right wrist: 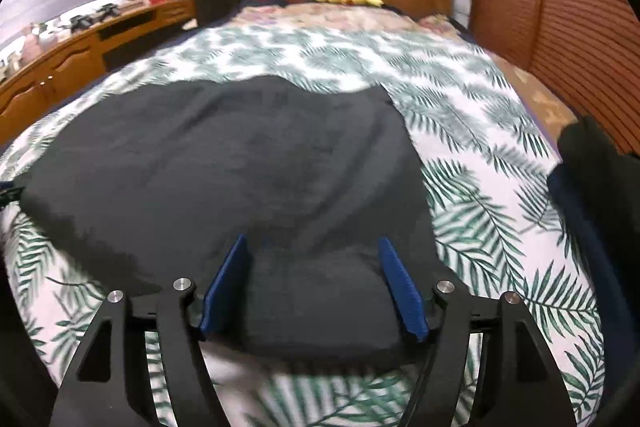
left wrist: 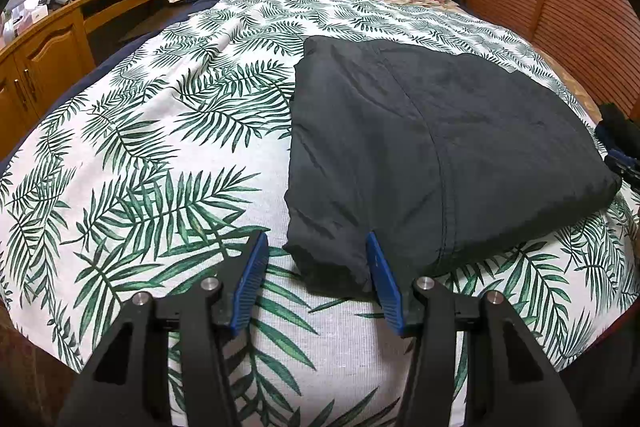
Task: Fold large clothes
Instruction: 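Grasp the folded jacket edge with both grippers, then lift the jacket edge with both grippers and fold it over again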
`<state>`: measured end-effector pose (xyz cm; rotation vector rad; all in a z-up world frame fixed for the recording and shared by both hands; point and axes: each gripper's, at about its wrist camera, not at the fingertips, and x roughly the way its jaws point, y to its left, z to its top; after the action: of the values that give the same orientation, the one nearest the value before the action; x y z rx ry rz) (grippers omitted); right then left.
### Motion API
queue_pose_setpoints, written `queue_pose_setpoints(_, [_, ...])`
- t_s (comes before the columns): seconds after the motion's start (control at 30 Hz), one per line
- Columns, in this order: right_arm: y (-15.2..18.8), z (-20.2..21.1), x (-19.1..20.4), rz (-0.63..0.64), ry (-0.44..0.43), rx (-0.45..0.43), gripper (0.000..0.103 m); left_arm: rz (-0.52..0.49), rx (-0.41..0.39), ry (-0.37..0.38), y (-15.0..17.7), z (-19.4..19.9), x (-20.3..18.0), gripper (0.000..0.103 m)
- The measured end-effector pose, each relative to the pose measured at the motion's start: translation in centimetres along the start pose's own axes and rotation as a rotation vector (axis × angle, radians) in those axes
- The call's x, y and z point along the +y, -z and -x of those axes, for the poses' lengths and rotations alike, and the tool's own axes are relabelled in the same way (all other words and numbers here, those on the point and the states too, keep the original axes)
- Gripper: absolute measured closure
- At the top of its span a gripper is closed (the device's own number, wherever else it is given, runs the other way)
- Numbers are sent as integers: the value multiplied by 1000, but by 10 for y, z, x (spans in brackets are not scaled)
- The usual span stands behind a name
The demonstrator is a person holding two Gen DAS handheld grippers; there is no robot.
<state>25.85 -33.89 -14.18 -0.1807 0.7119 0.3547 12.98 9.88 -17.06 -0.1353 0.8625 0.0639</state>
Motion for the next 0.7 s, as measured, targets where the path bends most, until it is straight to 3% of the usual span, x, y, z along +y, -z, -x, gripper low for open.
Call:
queue_pose_setpoints(0.23, [0, -7, 42, 59, -126, 10, 32, 29, -8, 2, 3, 1, 1, 52])
queue_pose_setpoints(0.5, [11, -26, 52, 83, -107, 16, 25, 57, -5, -2, 3, 6, 1, 52])
queue_pose_setpoints(0.67, [13, -25, 51, 87, -108, 10, 25, 3, -37, 0, -6, 15, -11, 77])
queue_pose_setpoints(0.7, [13, -25, 50, 88, -108, 10, 25, -1, -46, -8, -8, 18, -12, 88])
